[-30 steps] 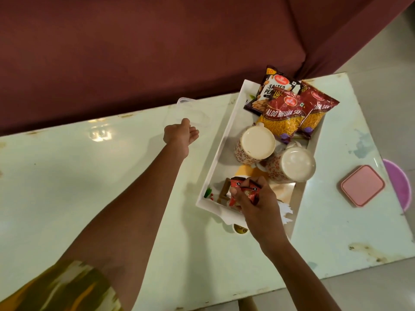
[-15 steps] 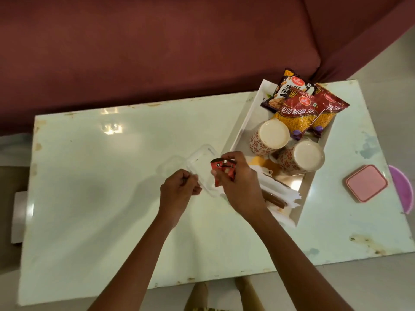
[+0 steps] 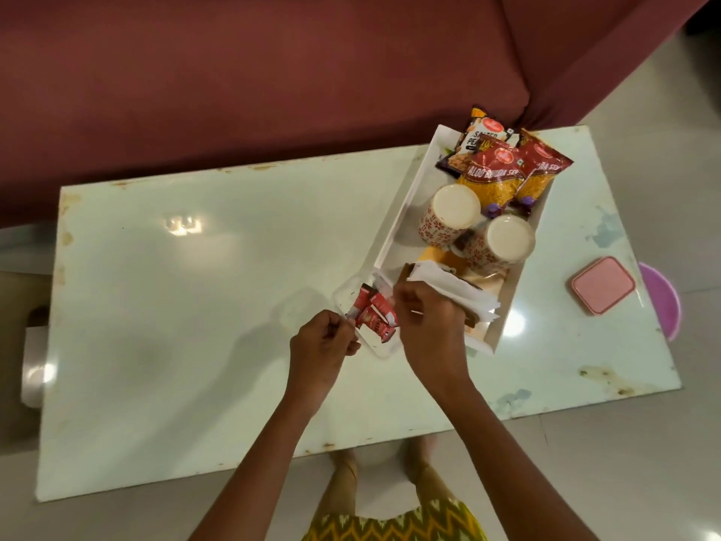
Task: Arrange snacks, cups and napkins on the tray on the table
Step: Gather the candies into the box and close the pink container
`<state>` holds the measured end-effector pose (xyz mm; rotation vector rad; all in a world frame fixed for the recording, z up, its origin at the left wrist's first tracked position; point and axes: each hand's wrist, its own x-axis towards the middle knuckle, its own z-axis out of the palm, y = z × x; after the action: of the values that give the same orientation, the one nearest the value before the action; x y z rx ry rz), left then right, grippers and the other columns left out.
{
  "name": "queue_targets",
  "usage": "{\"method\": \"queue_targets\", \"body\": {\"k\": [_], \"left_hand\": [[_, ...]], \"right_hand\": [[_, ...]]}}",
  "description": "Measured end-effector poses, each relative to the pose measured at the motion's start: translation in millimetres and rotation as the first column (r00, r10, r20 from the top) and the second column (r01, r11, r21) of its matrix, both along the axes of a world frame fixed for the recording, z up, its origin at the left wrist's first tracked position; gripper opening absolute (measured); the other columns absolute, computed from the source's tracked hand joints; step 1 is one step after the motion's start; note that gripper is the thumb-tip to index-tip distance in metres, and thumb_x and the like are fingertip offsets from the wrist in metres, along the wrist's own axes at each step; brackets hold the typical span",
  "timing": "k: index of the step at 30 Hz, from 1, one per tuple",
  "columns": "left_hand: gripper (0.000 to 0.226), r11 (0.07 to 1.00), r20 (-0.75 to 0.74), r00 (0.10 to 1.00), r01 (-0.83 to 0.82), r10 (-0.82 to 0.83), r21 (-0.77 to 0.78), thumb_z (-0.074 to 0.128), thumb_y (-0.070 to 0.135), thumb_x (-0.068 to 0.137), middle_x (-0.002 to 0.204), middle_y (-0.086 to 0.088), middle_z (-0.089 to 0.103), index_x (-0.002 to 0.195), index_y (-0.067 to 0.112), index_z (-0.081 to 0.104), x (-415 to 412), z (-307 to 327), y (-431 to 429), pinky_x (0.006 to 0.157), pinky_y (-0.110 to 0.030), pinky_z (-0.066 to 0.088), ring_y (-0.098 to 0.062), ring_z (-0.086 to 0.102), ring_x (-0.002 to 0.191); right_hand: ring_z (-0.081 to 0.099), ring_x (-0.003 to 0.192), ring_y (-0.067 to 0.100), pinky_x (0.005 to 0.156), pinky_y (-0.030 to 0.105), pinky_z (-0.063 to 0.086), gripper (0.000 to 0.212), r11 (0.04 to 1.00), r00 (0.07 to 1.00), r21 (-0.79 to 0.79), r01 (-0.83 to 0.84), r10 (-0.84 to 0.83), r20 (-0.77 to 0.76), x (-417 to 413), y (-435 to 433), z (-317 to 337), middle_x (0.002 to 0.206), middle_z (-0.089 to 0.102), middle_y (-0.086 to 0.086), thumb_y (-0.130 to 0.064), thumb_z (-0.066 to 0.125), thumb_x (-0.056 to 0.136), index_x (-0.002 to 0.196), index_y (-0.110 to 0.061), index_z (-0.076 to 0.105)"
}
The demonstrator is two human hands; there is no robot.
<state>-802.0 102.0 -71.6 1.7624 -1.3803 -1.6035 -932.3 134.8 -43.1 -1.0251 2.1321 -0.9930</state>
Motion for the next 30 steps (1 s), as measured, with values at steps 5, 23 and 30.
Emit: {"method": "queue_targets", "body": {"k": [5,23,30], "left_hand": [[0.016,0.999,0.03,0.999,0.041,-0.041,-0.012,0.054,0.019,0.086,0.068,0.003,0.068,0.073,0.013,0.059,-19,9,23,0.057,-0.011,0.05,-0.002,0.066,0.061],[0.013,0.992,-0.081,0.996,0.031,-0.021,0.121,0.055,0.012,0.088,0.078,-0.012,0.07,0.084,0.003,0.063,-158,-7,86,0.065,-0.022,0.058,-0.012,0.071,0.068],[0.012,0.99,-0.067,0.998,0.022,-0.013,0.138,0.056,0.018,0.086,0.068,0.005,0.073,0.081,0.013,0.065,-185,-14,90,0.065,-0.022,0.058,-0.011,0.071,0.071]], "right_hand": [[0.057,0.073,-0.008,0.061,0.001,0.043,0.008,0.979,0.978,0.003,0.204,-0.204,0.034,-50,44,7,0.079,0.06,-0.018,-0.016,0.059,0.088,0.092,-0.019,0.065],[0.044,0.118,0.034,0.101,0.044,0.041,0.104,0.428,0.562,0.593,0.682,-0.825,-0.051,-298,83,-112,0.128,0.043,0.02,-0.069,0.067,0.063,0.13,0.003,0.034],[0.04,0.119,0.028,0.093,0.036,0.038,0.106,0.321,0.534,0.639,0.699,-0.829,-0.167,-312,62,-133,0.126,0.045,0.013,-0.061,0.077,0.053,0.127,0.001,0.034]]}}
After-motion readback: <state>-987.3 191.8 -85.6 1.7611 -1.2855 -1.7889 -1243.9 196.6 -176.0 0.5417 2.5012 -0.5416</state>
